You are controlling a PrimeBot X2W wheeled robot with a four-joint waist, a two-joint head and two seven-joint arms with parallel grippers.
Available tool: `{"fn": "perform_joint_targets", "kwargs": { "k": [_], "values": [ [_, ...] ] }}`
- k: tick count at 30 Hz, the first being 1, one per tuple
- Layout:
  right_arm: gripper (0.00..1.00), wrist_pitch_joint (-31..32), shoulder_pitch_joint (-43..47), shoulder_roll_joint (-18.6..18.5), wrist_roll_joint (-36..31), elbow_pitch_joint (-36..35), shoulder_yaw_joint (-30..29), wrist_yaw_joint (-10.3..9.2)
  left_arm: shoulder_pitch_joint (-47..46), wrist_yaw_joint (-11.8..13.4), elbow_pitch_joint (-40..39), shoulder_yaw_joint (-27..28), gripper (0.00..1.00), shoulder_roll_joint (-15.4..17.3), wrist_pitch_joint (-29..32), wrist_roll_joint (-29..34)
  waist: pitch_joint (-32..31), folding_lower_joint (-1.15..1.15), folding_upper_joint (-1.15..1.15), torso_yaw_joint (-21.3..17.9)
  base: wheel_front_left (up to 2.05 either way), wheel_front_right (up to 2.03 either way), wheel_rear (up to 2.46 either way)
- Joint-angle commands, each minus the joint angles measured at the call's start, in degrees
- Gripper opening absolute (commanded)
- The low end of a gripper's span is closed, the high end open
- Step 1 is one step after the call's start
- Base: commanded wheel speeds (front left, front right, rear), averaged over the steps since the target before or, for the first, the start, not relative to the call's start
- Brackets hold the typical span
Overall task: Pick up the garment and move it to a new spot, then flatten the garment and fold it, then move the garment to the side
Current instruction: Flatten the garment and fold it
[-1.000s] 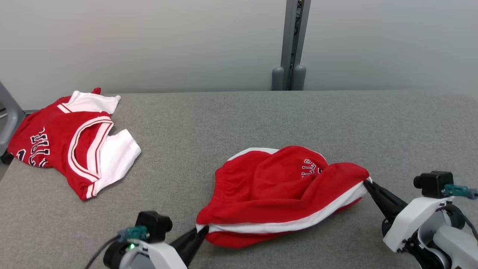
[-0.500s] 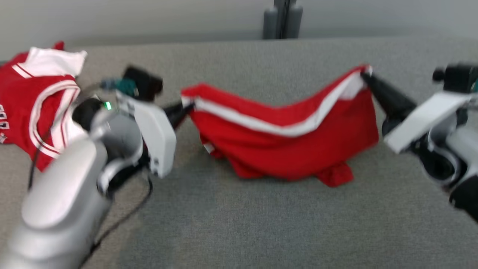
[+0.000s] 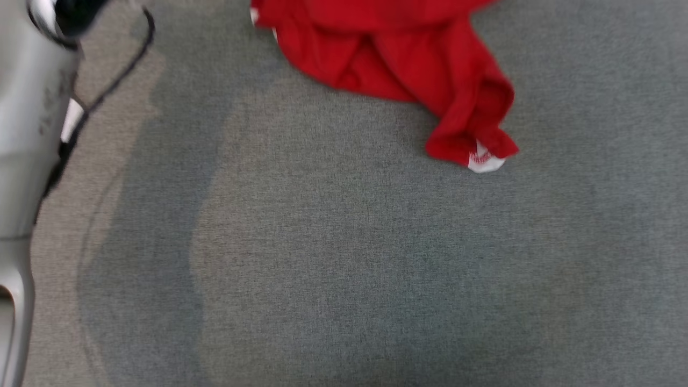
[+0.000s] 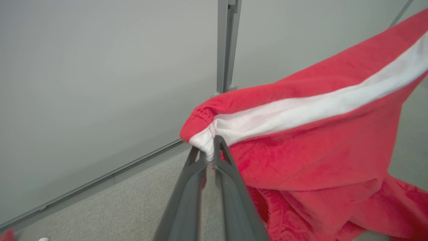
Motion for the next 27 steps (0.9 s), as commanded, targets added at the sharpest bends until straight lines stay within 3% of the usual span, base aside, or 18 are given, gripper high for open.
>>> {"fn": "perform_joint_targets", "kwargs": {
  "k": [1, 12, 18, 27],
  "values": [
    [0.0, -0.8, -3.8, -0.2, -0.4, 0.5, 0.2, 0.01, -4.0, 0.0, 1.9, 0.5, 0.0, -0.3, -1.6, 0.5, 4.3, 0.0, 0.0, -0.3, 0.0, 0.0, 0.0],
    [0.0, -4.1, -18.8, 2.7, -5.0, 8.9, -6.6, 0.01, -20.1, 0.1, 14.0, 0.0, 0.0, -2.8, -14.8, 4.1, 6.8, 0.0, 0.0, -1.0, 0.0, 0.0, 0.0],
    [0.0, -4.1, -18.2, 5.1, -9.7, 9.6, -12.2, 0.0, -22.2, 0.1, 19.4, -1.3, 0.0, -4.5, -20.4, 3.0, 5.6, 0.0, 0.0, -0.7, 0.0, 0.0, 0.0],
    [0.0, -2.2, -8.0, 6.1, -7.4, 12.4, -3.5, 0.02, -12.0, 0.0, 22.0, -10.3, 0.0, -4.9, -15.8, -5.2, 1.1, 0.0, 0.0, -0.6, 0.0, 0.0, 0.0]
  ]
}}
